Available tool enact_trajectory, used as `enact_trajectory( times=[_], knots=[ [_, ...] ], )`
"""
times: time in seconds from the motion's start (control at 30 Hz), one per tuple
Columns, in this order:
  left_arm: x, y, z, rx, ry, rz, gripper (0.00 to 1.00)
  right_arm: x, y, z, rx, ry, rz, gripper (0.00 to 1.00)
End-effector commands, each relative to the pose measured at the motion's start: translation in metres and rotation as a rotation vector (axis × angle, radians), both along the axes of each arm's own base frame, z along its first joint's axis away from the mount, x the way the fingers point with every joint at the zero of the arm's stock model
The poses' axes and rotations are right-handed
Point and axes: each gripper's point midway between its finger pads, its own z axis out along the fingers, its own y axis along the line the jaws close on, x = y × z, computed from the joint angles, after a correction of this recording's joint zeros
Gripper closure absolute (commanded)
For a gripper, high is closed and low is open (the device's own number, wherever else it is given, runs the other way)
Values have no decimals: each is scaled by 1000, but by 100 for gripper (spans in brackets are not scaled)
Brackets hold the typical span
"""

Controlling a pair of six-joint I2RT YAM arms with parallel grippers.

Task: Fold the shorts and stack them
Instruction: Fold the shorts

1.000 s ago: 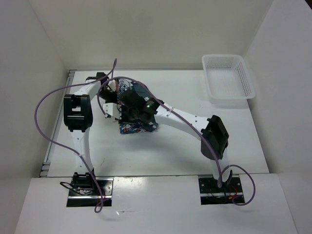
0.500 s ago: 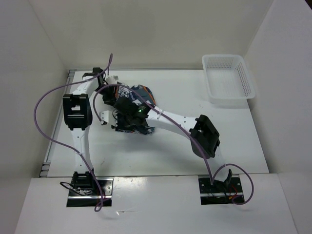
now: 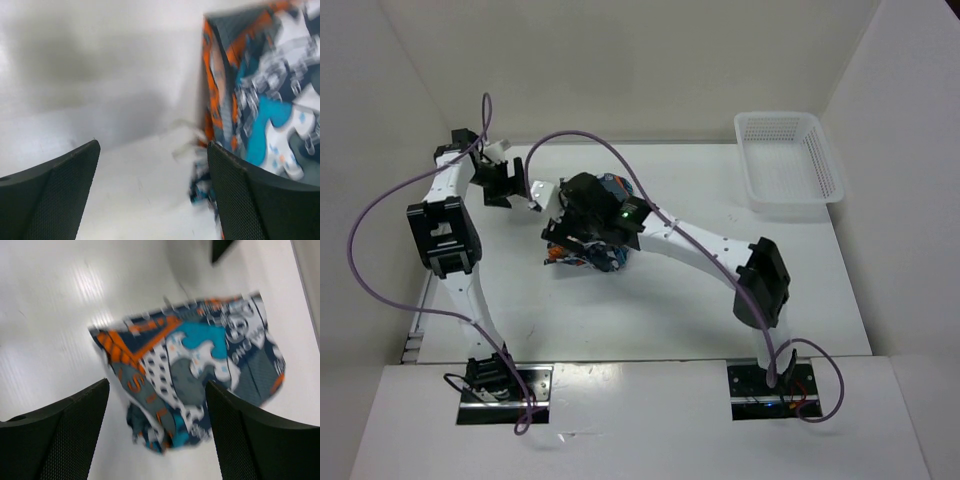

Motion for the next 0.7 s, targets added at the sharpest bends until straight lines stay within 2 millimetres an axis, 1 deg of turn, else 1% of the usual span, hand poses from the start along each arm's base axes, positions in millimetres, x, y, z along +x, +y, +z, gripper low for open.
enact_trajectory(
  times=[0.0,0.03,0.07,0.1,0.13,0.17,0.2,0.23,0.27,0.3,0.33,0.37,0.4,0.43,0.47,0.5,0.53,0.57,0.6,0.63,0.67],
  knots=[
    [-49,-35,45,-76,31,-53,5,18,-49,19,-7,-107,-173,18],
    [-62,-38,41,-85,66,-52,5,14,-70,-16,-85,-88,-217,18],
    [-76,-44,45,-106,83,-56,4,15,-83,-10,-63,-91,-258,16],
    [-97,-54,31,-139,156,-66,4,9,-96,-33,-95,-59,-290,16],
    [-106,-59,29,-164,174,-70,0,10,-105,-40,-70,-20,-361,16],
    [-112,-71,30,-208,181,-90,0,15,-120,-52,-70,-6,-433,16],
    [-117,-75,32,-230,184,-95,0,16,-125,-57,-58,24,-469,16],
    [-124,-83,28,-255,208,-107,0,18,-126,-58,-15,69,-522,16],
    [-124,-83,28,-256,209,-107,0,16,-125,-70,-15,115,-518,16],
    [-128,-86,20,-247,235,-112,0,20,-126,-80,-10,131,-539,16],
    [-126,-89,17,-246,235,-122,0,21,-123,-84,6,146,-555,16],
    [-129,-89,14,-248,245,-121,0,23,-120,-89,13,155,-564,16],
    [-132,-90,8,-254,267,-118,0,26,-122,-96,9,171,-584,16],
    [-133,-93,8,-252,269,-127,0,29,-121,-106,23,209,-626,16],
    [-138,-100,1,-257,297,-140,0,33,-124,-113,23,225,-650,16],
    [-145,-101,-2,-263,324,-137,0,42,-128,-112,37,233,-679,16],
    [-149,-106,-5,-264,344,-150,4,47,-130,-120,40,247,-715,18],
    [-154,-113,-7,-279,360,-163,6,50,-130,-120,38,261,-714,19],
    [-156,-116,-6,-305,378,-163,8,45,-124,-121,51,309,-668,19],
    [-161,-117,-7,-310,399,-161,13,41,-119,-124,46,339,-641,20],
    [-164,-122,-5,-323,406,-170,16,36,-117,-126,47,369,-630,20]
  ],
)
